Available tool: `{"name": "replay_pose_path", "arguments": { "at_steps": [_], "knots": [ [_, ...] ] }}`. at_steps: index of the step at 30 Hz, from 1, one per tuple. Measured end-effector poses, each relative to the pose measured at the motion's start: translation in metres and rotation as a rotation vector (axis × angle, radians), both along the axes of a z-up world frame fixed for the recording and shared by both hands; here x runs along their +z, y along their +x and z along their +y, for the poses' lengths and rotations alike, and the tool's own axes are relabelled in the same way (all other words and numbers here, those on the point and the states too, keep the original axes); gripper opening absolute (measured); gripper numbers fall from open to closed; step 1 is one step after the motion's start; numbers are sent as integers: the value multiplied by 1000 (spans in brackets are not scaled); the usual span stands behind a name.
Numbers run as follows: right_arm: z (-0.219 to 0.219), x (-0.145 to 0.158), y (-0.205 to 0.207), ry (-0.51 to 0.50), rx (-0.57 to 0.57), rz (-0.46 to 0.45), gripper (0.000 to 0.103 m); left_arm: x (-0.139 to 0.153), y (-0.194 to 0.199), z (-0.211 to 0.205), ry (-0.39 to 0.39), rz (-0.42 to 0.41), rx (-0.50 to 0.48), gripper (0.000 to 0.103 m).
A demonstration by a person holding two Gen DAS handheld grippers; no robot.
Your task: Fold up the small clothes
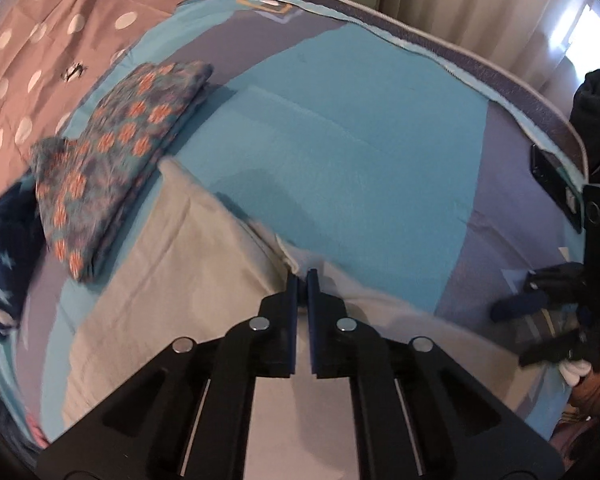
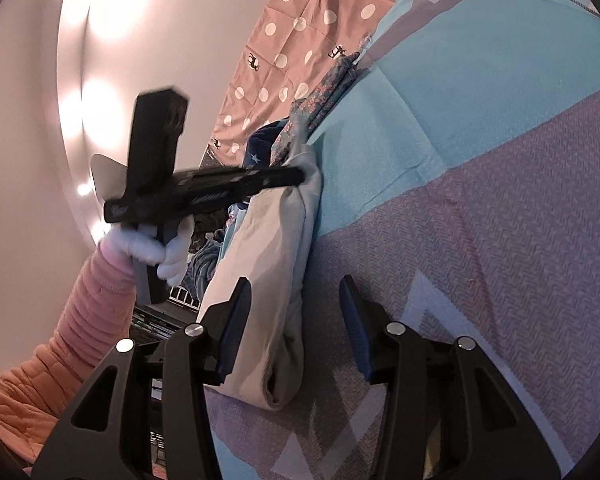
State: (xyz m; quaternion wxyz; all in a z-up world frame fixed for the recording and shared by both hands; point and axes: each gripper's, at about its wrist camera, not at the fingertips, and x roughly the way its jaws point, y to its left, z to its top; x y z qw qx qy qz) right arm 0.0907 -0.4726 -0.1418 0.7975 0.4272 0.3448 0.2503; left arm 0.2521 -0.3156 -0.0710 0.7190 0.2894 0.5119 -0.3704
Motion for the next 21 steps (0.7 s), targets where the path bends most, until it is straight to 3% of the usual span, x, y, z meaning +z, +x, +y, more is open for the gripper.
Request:
{"name": "replay_pose_path", "arguments": {
  "at_steps": [2,6,7,13,17,21],
  "knots": [
    [2,5,6,-54,1,33,47,-7,0,16,-21,25,27,0],
    [5,33,32,-322,-39,32,47,-12,-7,27,-73,29,42,0],
    [4,38,40,-348,-40,26,46,-12,-7,29,-86,32,47,0],
    [-2,51,133,-336,16,81,27,-15,-1,39,-176,59,81,0],
    [10,44,187,-298,116,179,27,-23,0,48,-234,68,96,1],
    [25,37,208,-356,184,263,27,-28,1,60,-309,91,111,1]
  ]
}}
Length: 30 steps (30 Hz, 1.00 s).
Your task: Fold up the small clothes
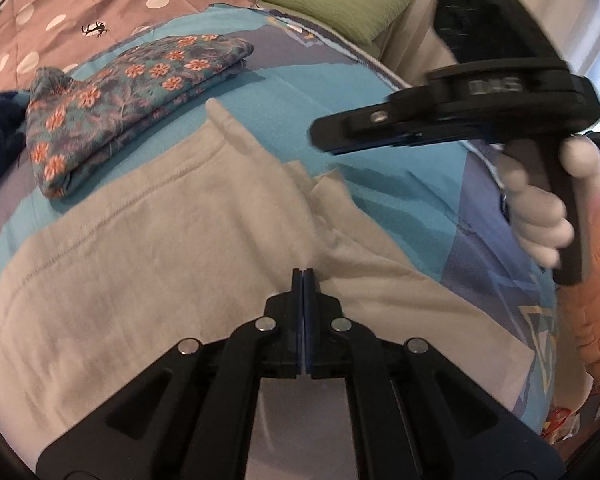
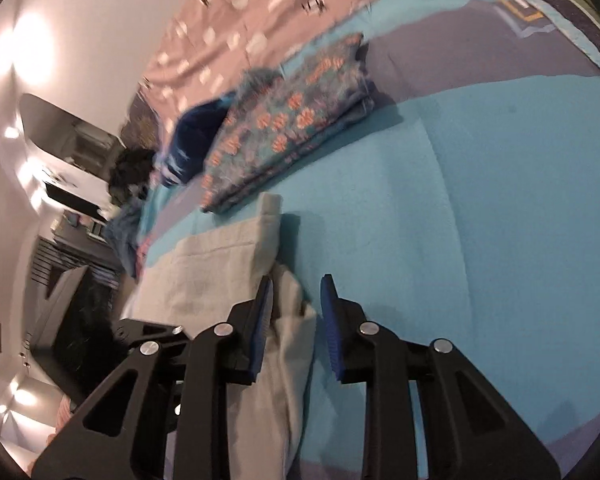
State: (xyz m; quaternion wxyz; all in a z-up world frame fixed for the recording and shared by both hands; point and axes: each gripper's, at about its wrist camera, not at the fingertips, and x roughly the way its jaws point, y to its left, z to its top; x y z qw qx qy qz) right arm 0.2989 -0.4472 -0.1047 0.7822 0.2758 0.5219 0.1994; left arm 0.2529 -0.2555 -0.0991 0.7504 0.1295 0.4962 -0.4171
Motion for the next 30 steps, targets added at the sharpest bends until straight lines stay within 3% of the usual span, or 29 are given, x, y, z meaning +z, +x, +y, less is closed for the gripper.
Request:
{"name": "replay_pose_path", "arguments": {
  "at_steps": [3,9,11,12,14,17,21,26,28,30],
  "knots": [
    [11,-10,1,-29,56,89,27,-4,-1,11,-57,9,8,1],
    [29,-2,-7,-125,124,183,26,-8,-4,18,-112,-22,20,1],
    [36,7,-10,-181,93,184,8,-10,-4,22,-140,-23,29,1],
    [40,15,-13,-187,80,159,3,-10,-5,25,-158,-20,34,1],
    [49,33,-22,-164,82,80,3,-11,-3,32,-197,-4,48,1],
    [82,62,-46,-150,200,-81,2,-14,3,43,-260,44,78,1],
    [101,72,-68,-80,293,-169,2,-18,10,48,-296,95,94,1],
    [63,62,-63,-157,94,-140,3,-19,10,49,-313,106,96,1],
    [41,51,-53,-225,-6,-87,7,-20,10,51,-322,114,99,1],
    [18,33,-48,-203,-75,-12,7,-21,10,52,-329,120,100,1]
  ]
}}
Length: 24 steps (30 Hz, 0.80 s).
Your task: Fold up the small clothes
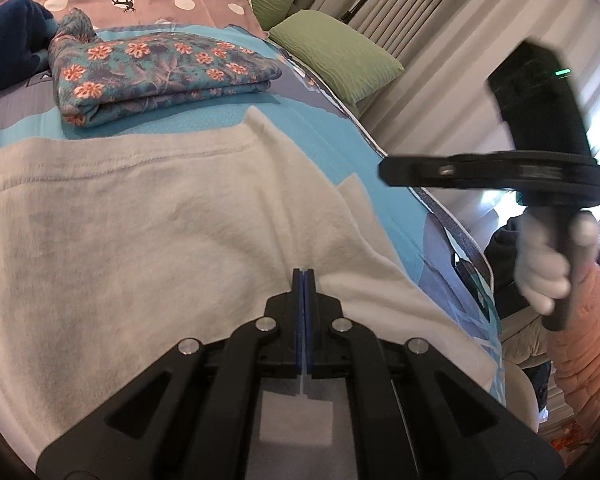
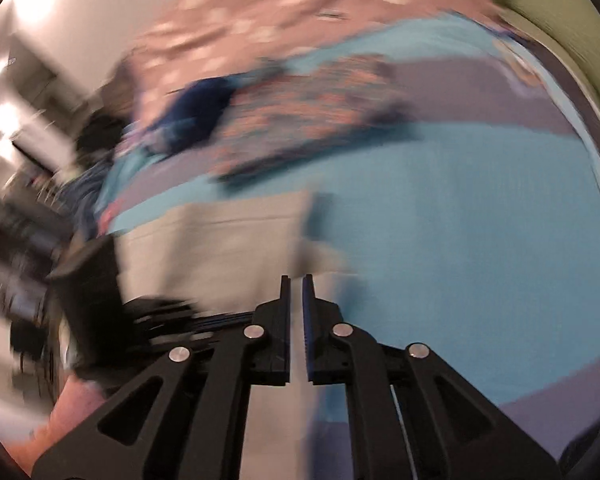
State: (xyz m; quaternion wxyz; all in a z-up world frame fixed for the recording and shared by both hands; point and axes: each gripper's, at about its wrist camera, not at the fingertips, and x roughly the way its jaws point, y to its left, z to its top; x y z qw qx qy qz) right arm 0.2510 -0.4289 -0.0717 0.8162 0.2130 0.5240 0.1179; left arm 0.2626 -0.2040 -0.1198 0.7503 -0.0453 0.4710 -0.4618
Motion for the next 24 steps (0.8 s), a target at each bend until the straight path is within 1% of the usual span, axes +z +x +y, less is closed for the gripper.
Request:
{"name": "replay_pose_path", "arguments": {
  "at_steps": [3,5,8,9,10,11,12,16,19,21,22,24],
  "knots": [
    [-18,-21,3,63,-52,45,7,0,-1,1,-5,2,2,1],
    [-19,-31,4,84,-49,59,7,-1,0,1,-5,2,2,1],
    [-3,-38,-1,171,49,70,9,-1,1,2,-9,7,1,1],
    [4,-35,-2,176,69,59,11,-1,1,3,-10,10,1,1],
    [11,-31,-4,169,98,35,20,-1,1,3,-12,12,1,1],
    [18,-26,-7,151,119,12,26,-2,2,3,-13,15,1,1],
    [24,-23,-9,138,137,-5,35,-2,1,4,-15,16,2,1],
    [36,-16,-21,106,192,-29,37,-2,2,5,-17,19,1,1],
    [41,-9,-28,122,217,-65,37,-2,3,4,-19,21,1,1],
    [43,-6,-30,150,251,-89,38,-3,3,4,-19,21,1,1],
    [46,-4,-33,154,272,-104,42,-3,3,4,-19,21,1,1],
    [54,-1,-34,92,280,-129,46,-3,3,4,-19,23,1,1]
  ]
}}
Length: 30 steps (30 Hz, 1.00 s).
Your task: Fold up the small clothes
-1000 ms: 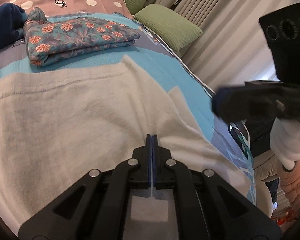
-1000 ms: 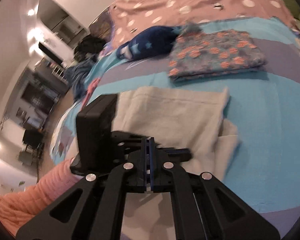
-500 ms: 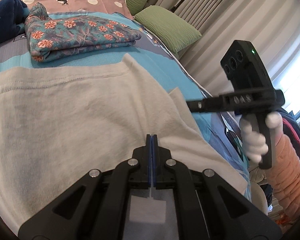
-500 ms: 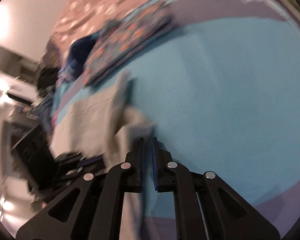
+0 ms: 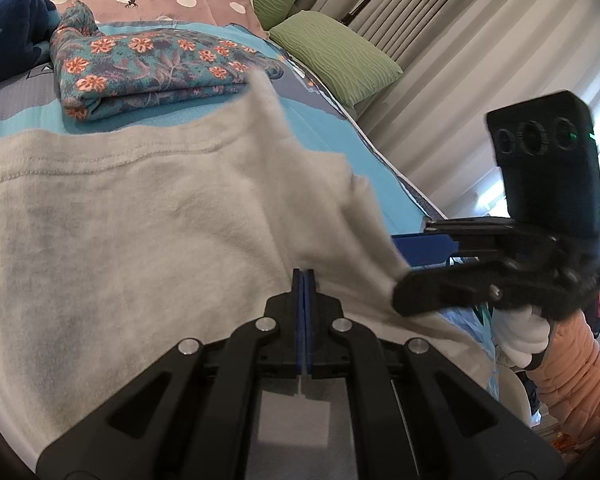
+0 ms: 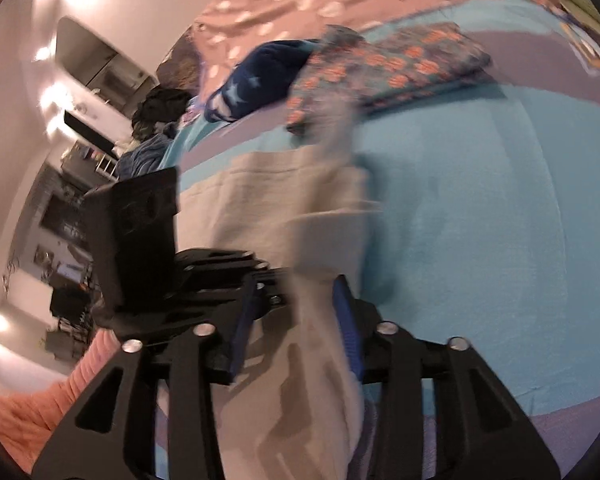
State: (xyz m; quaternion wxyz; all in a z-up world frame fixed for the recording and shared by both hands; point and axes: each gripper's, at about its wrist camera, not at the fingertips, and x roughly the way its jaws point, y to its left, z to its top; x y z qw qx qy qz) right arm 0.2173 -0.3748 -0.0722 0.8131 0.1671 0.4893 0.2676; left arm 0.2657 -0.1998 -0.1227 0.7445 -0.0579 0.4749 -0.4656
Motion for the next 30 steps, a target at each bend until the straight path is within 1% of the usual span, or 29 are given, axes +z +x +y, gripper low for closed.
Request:
{"name": "replay_pose_path", "arguments": {
  "at_steps": [1,3,5,6,7,8,10,11,12,13,14,15,16,17,18,19,20,21,22,23,24,25,26,27,29,30],
  "knots": [
    [3,-1,1,-30,-7,-3,46,0,1,0,0,1,0,1],
    [3,-5,5,-12,-29,9,44,0,1,0,1,0,0,1],
    [-1,-5,7,15,-63,-10,22,-1,1,0,2,-2,0,1],
    [-1,-2,7,22,-73,-32,8,0,1,-1,2,-2,0,1],
    [0,3,5,14,-92,-68,4,0,1,-1,0,1,0,1],
    [-1,12,-1,-23,-123,-116,3,-1,1,-1,-3,2,0,1],
    [-7,21,-6,-73,-190,-160,0,-1,2,0,-7,5,0,1],
    [-13,24,-7,-90,-224,-174,0,-1,2,-1,-6,6,0,1],
    [-24,29,-10,-146,-307,-200,0,-1,2,-1,-6,7,-1,1],
    [-30,31,-10,-184,-354,-216,0,-1,2,-1,-6,7,-1,1],
    [-41,31,-9,-194,-380,-216,0,-1,3,-1,-6,7,-1,1],
    [-47,25,-5,-165,-368,-185,0,-1,3,-1,-7,8,-1,1],
    [-58,11,4,-73,-320,-98,0,-1,3,1,-7,9,-1,1],
    [-65,-1,9,-28,-311,-57,0,-1,3,1,-6,8,-1,1],
    [-68,-14,14,-20,-304,-10,2,-1,3,1,-6,8,-1,1],
    [-68,-25,16,-35,-292,21,3,-1,3,1,-5,7,-1,1],
    [-65,-32,16,-33,-283,32,3,-1,3,1,-5,6,-1,1],
    [-64,-42,18,2,-261,52,5,-1,3,1,-4,6,-1,1],
    [-60,-47,18,38,-248,66,11,0,3,2,-5,7,-1,1],
    [-59,-51,17,94,-237,77,15,0,2,2,-5,4,3,1],
    [-57,-51,13,121,-229,68,23,2,1,2,-2,-7,10,1],
    [-54,-48,7,119,-216,52,26,6,0,3,0,-25,15,4],
    [-51,-45,3,105,-200,33,26,15,-3,2,-13,-59,11,11],
    [-46,-43,-3,79,-190,13,26,24,-4,0,-30,-84,0,11],
    [-39,-40,-12,42,-182,-10,27,53,-7,-15,-61,-146,-70,13],
    [-35,-40,-16,23,-184,-20,28,67,-9,-27,-41,-198,-106,16]
  ]
}}
